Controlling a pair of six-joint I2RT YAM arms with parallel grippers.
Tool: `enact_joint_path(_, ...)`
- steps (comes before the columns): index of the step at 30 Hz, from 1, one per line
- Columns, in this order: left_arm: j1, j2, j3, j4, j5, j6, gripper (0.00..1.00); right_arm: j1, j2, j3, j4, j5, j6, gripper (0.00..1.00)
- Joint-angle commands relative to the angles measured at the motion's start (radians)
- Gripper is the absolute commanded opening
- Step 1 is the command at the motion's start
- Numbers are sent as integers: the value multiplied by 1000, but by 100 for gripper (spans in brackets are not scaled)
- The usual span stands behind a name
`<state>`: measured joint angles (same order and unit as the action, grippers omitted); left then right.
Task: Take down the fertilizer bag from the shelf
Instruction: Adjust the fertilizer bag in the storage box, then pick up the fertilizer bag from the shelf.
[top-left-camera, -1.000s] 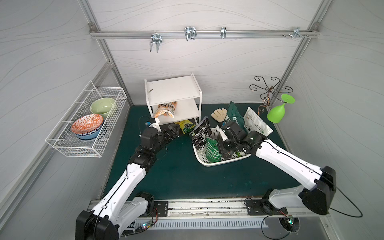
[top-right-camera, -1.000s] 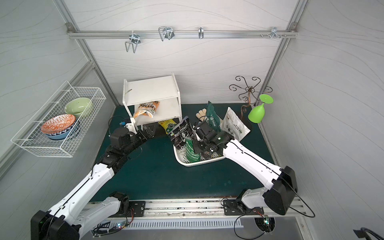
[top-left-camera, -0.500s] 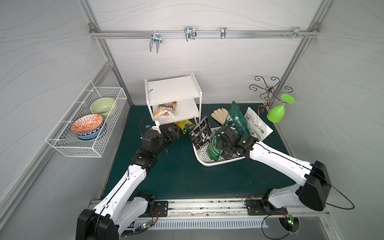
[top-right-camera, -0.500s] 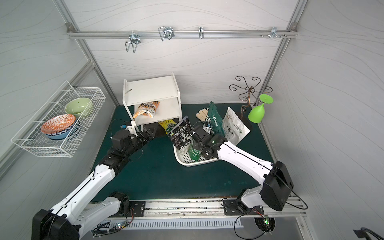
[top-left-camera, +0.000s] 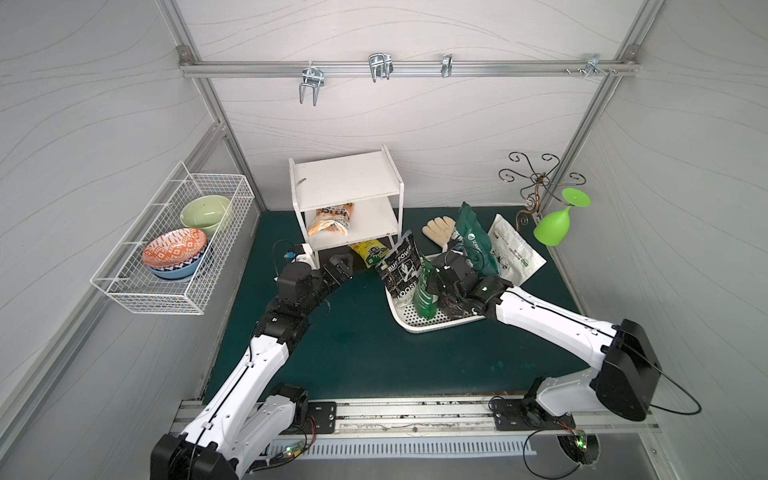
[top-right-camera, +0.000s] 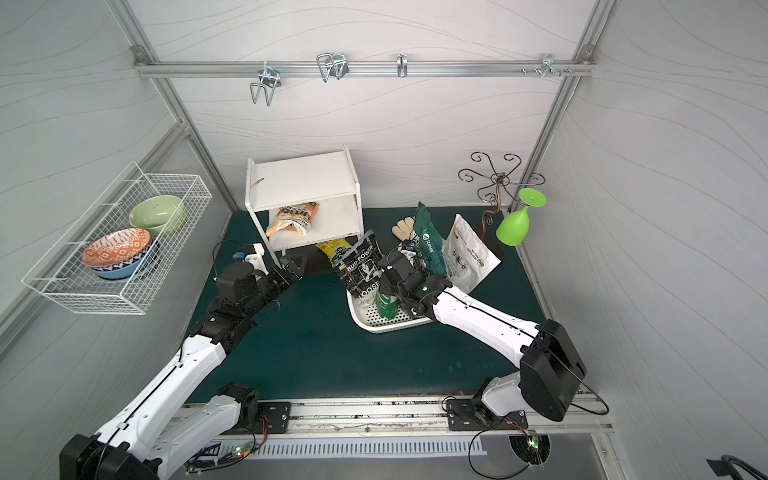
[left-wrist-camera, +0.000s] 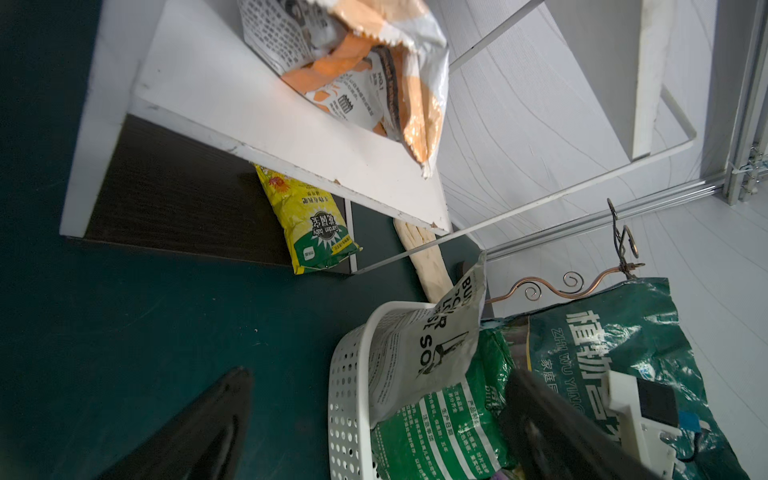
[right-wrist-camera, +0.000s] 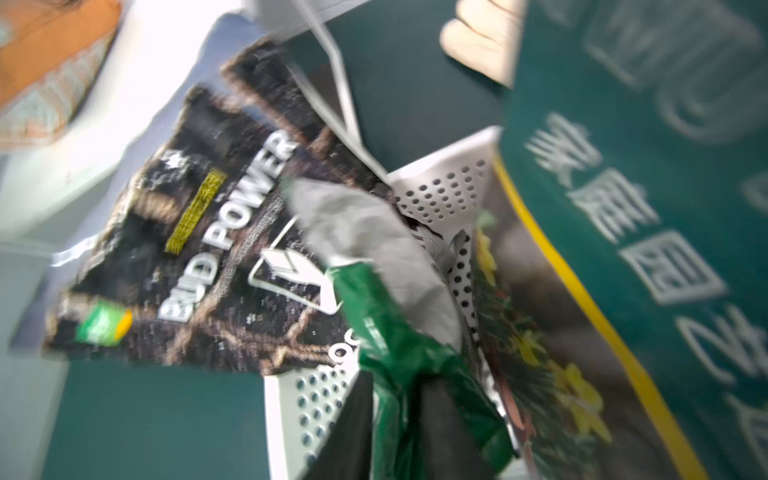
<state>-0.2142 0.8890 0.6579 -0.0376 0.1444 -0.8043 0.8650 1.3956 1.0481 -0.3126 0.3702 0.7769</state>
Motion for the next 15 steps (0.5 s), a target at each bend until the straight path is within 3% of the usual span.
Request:
enact_joint_path(1, 28, -36, 59, 18, -24, 4, 99, -3, -54, 9, 55, -71, -100, 45)
enact_joint_path(9, 91, -55, -8, 114, -129, -153, 99, -3, -154, 73, -10, -122, -221, 66)
enact_joint_path(15, 107, 8, -20, 264, -128, -297, 99, -3, -220, 108, -80, -135, -286, 73)
